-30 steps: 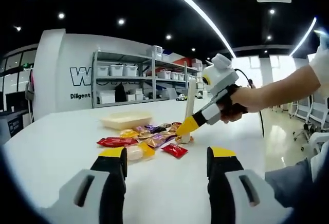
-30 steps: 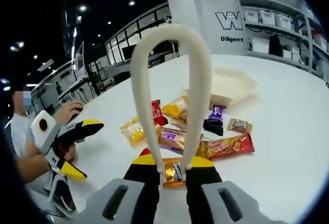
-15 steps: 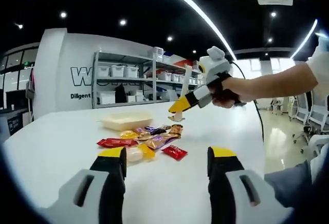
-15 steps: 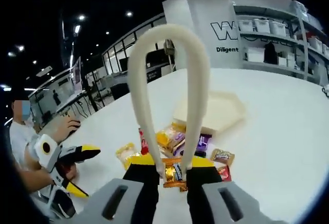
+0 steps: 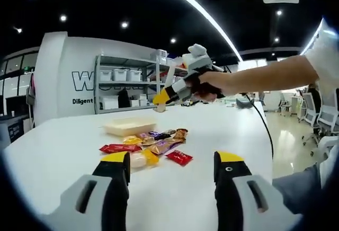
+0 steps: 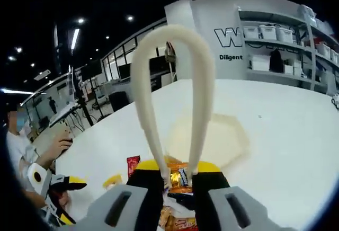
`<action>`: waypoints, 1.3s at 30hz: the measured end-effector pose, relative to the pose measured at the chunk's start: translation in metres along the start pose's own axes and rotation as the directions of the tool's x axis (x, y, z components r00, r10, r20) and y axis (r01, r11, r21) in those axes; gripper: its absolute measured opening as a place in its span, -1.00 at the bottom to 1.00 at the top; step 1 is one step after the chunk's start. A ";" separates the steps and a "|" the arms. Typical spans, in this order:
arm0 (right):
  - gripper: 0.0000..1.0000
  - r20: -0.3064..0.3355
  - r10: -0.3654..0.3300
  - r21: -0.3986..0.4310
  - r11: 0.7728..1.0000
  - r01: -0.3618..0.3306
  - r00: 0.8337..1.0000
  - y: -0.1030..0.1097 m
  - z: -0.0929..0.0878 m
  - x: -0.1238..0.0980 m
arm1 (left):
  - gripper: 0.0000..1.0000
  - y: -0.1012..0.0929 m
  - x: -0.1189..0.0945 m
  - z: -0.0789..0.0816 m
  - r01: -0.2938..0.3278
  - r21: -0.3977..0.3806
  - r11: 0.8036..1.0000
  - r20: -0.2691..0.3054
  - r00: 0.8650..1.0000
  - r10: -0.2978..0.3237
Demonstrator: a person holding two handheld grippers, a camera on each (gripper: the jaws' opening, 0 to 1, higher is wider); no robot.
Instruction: Place the target food into the container with the food tongs after gripping and lifting it, then release it inside without dropping or visibly crushing the food.
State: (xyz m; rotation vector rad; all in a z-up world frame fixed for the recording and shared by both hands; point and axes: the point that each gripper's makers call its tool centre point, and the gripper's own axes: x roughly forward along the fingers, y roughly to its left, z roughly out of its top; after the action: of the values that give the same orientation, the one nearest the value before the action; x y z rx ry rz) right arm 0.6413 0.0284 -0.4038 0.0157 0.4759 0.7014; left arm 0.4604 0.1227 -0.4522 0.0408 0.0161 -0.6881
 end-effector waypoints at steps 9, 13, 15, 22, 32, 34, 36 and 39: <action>-0.72 -0.024 -0.045 -0.006 0.999 0.045 0.999 -0.030 0.002 0.041 | 0.30 -0.002 -0.001 0.003 0.002 0.008 1.000 0.019 1.000 -0.003; -0.72 -0.027 -0.056 0.005 0.998 0.056 0.998 -0.041 0.000 0.058 | 0.29 -0.003 -0.001 0.005 0.015 0.008 1.000 0.032 0.999 -0.015; -0.72 -0.038 -0.062 0.000 0.998 0.062 0.997 -0.046 -0.003 0.066 | 0.28 -0.003 -0.001 0.005 0.013 0.011 1.000 0.031 0.999 -0.013; -0.72 -0.077 -0.082 0.003 0.997 0.082 0.994 -0.060 -0.023 0.089 | 0.25 -0.003 -0.001 0.005 0.014 0.021 1.000 0.037 0.999 -0.015; -0.71 -0.051 -0.087 0.000 0.996 0.087 0.995 -0.069 -0.017 0.108 | 0.23 -0.004 0.002 0.003 0.027 0.012 1.000 0.030 0.999 -0.028; -0.69 -0.048 -0.086 0.003 0.996 0.086 0.995 -0.071 -0.014 0.114 | 0.20 -0.004 0.002 0.003 0.030 0.015 0.999 0.031 0.999 -0.031; -0.67 -0.048 -0.083 0.012 0.996 0.084 0.995 -0.072 -0.010 0.120 | 0.18 -0.004 0.002 0.005 0.034 0.005 0.999 0.045 0.998 -0.035; -0.65 -0.058 -0.092 -0.011 0.996 0.091 0.994 -0.073 -0.007 0.127 | 0.19 -0.005 0.001 0.006 0.041 0.000 0.999 0.052 0.998 -0.041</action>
State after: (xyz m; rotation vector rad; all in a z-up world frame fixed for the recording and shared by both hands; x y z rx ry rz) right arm 0.7674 0.0502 -0.4754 -0.0345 0.5268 0.6149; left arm 0.4578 0.1175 -0.4462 0.0217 -0.0327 -0.7299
